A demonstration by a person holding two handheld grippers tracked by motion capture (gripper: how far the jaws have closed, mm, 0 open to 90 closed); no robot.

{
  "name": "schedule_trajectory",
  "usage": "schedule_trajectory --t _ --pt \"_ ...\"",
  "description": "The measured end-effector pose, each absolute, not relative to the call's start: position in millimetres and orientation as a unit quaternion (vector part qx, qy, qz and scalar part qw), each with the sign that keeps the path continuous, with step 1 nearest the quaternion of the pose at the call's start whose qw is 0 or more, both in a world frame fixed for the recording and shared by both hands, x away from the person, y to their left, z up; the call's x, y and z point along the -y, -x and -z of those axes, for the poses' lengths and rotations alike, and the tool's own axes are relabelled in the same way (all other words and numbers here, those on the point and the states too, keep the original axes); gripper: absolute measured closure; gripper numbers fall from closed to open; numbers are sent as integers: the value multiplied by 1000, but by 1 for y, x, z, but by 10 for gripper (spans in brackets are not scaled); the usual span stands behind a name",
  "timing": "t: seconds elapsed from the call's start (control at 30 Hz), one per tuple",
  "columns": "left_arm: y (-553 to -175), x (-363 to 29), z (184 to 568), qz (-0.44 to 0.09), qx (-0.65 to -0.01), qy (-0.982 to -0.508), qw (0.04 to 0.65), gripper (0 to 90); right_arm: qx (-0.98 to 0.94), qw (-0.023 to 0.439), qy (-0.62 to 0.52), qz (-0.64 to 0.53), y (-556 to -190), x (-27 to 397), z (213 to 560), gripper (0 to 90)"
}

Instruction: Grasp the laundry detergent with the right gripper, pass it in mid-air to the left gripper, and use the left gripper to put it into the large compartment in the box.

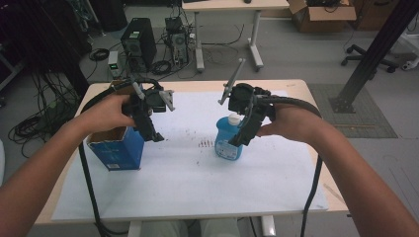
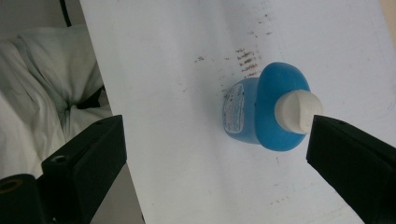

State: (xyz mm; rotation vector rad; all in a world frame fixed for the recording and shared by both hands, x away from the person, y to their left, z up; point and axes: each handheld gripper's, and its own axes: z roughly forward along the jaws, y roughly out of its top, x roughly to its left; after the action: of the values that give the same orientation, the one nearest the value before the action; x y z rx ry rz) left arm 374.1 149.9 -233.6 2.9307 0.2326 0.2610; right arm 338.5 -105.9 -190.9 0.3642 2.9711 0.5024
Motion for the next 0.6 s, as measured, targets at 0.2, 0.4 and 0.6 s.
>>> schedule_trajectory --t 0.2,0.4,0.6 --pt "-373 -151 233 -90 -83 -988 99 63 -976 58 -130 -168 -340 109 189 44" --pt "-375 -151 233 -91 -84 -987 99 63 -972 64 -147 -172 -344 115 189 44" --pt "-374 -148 234 -92 -78 -988 94 63 -968 69 -175 -166 -350 123 189 43"
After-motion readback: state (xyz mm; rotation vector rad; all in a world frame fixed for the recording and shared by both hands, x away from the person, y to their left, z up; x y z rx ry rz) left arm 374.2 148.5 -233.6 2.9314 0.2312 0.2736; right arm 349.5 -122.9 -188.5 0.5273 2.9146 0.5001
